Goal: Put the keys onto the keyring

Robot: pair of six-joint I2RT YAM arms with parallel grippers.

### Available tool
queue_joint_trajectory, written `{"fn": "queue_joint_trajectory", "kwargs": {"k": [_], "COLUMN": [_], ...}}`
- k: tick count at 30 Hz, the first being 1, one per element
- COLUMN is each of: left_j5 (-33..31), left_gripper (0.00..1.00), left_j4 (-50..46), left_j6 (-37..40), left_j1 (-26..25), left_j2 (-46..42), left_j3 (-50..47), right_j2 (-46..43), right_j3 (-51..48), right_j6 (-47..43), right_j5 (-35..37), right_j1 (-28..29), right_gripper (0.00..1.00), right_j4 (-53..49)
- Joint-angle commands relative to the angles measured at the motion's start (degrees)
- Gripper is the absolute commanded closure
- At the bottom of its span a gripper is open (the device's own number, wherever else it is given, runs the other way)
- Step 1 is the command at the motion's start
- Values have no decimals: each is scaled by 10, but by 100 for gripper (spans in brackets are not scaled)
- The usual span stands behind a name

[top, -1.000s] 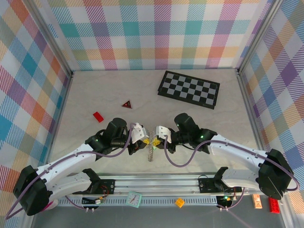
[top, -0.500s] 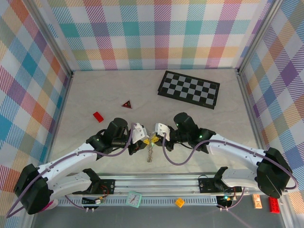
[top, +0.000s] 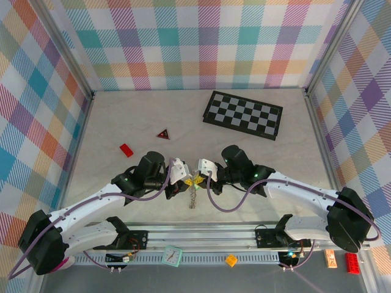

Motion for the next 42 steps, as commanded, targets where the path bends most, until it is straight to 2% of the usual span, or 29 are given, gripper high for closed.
{"fn": "queue_joint_trajectory", "kwargs": {"k": [1, 13, 27, 33, 42], "left_j5": [25, 32, 35, 18, -25], "left_gripper": [100, 100, 100, 100, 100], "left_j4": [1, 0, 3, 5, 15], "left_j6": [4, 4, 4, 7, 7], "left_j1": [-6, -6, -6, -6, -7], "left_j2": [4, 7, 2, -2, -17], "left_j3": [14, 15, 13, 10, 2], "right_j2": [0, 6, 13, 4, -4], "right_j3": [15, 16, 24, 24, 23], "right_j6": [9, 14, 50, 97, 155], "right_j5": [-2, -1, 84, 128, 147], "right_j1": [4, 6, 12, 13, 15], "right_gripper": [100, 100, 100, 100, 100], "right_j4": [26, 37, 28, 16, 0]}}
